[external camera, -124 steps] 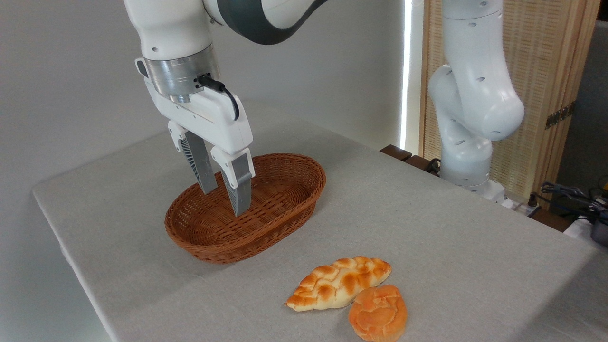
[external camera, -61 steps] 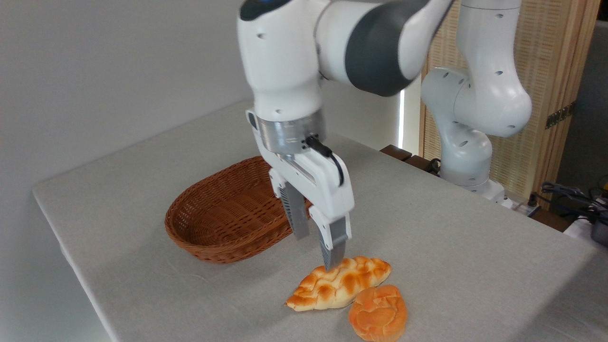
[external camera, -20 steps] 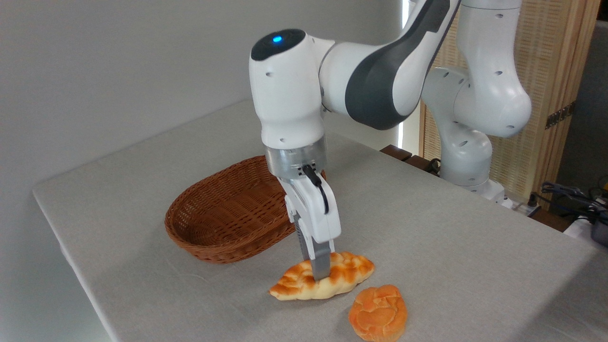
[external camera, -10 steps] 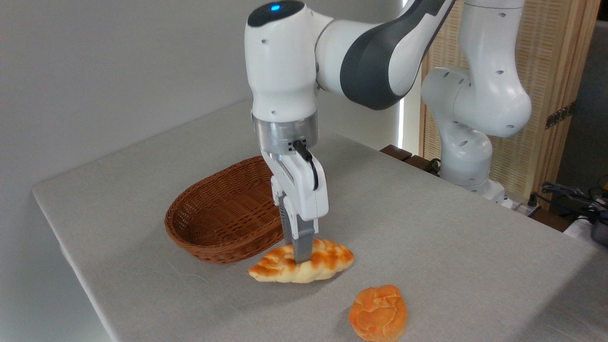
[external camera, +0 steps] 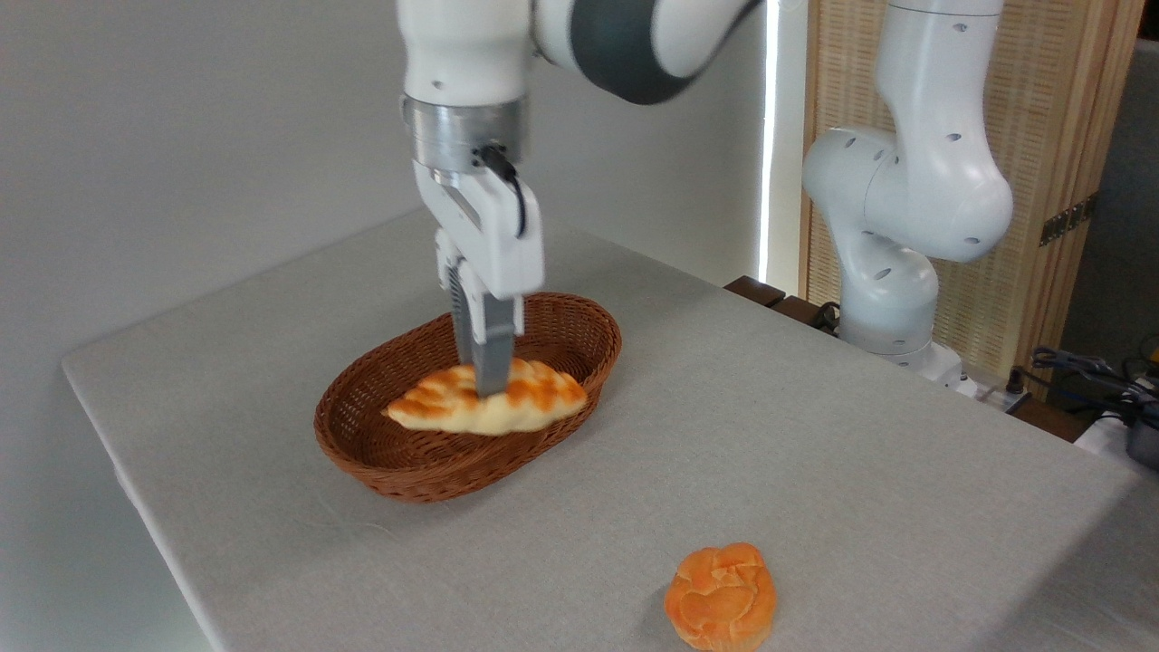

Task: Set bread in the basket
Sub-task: 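Lift the croissant roll and carry it over the woven basket, then lower the croissant into the basket and open the gripper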

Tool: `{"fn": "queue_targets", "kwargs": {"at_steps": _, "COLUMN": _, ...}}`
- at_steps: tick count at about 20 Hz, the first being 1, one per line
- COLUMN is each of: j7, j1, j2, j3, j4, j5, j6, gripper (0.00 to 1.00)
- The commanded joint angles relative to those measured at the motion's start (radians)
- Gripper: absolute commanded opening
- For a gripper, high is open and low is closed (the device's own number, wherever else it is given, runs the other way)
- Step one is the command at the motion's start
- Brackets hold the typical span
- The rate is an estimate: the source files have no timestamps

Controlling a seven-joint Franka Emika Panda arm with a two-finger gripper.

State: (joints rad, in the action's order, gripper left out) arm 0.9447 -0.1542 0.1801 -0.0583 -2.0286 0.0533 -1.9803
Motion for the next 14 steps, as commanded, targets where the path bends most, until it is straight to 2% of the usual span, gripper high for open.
{"fn": "queue_targets", "kwargs": {"at_steps": 1, "j7": -0.167, "j1": -0.001, "j2": -0.013, "j3": 0.077, "j4": 0.011, "j5": 0.011, "j6": 0.020, "gripper": 0.32}}
{"fn": "queue_targets", "kwargs": {"at_steps": 5, "j7": -0.299, "j1": -0.001, "j2": -0.037, "j3": 0.150, "j4": 0.011, "j5": 0.020, "j6": 0.046, "gripper": 0.38}}
{"fn": "queue_targets", "kwargs": {"at_steps": 6, "j7": -0.319, "j1": -0.001, "j2": -0.053, "j3": 0.164, "j4": 0.010, "j5": 0.026, "j6": 0.046, "gripper": 0.56}}
{"fn": "queue_targets", "kwargs": {"at_steps": 7, "j7": -0.340, "j1": -0.001, "j2": -0.069, "j3": 0.175, "j4": 0.010, "j5": 0.026, "j6": 0.046, "gripper": 0.90}}
{"fn": "queue_targets", "kwargs": {"at_steps": 8, "j7": -0.357, "j1": -0.001, "j2": -0.083, "j3": 0.184, "j4": 0.010, "j5": 0.026, "j6": 0.043, "gripper": 0.98}}
{"fn": "queue_targets", "kwargs": {"at_steps": 10, "j7": -0.359, "j1": -0.001, "j2": -0.099, "j3": 0.186, "j4": 0.011, "j5": 0.031, "j6": 0.035, "gripper": 1.00}}
{"fn": "queue_targets", "kwargs": {"at_steps": 12, "j7": -0.359, "j1": -0.001, "j2": -0.111, "j3": 0.195, "j4": 0.011, "j5": 0.060, "j6": 0.032, "gripper": 1.00}}
{"fn": "queue_targets", "kwargs": {"at_steps": 14, "j7": -0.359, "j1": -0.001, "j2": -0.116, "j3": 0.198, "j4": 0.011, "j5": 0.060, "j6": 0.031, "gripper": 1.00}}
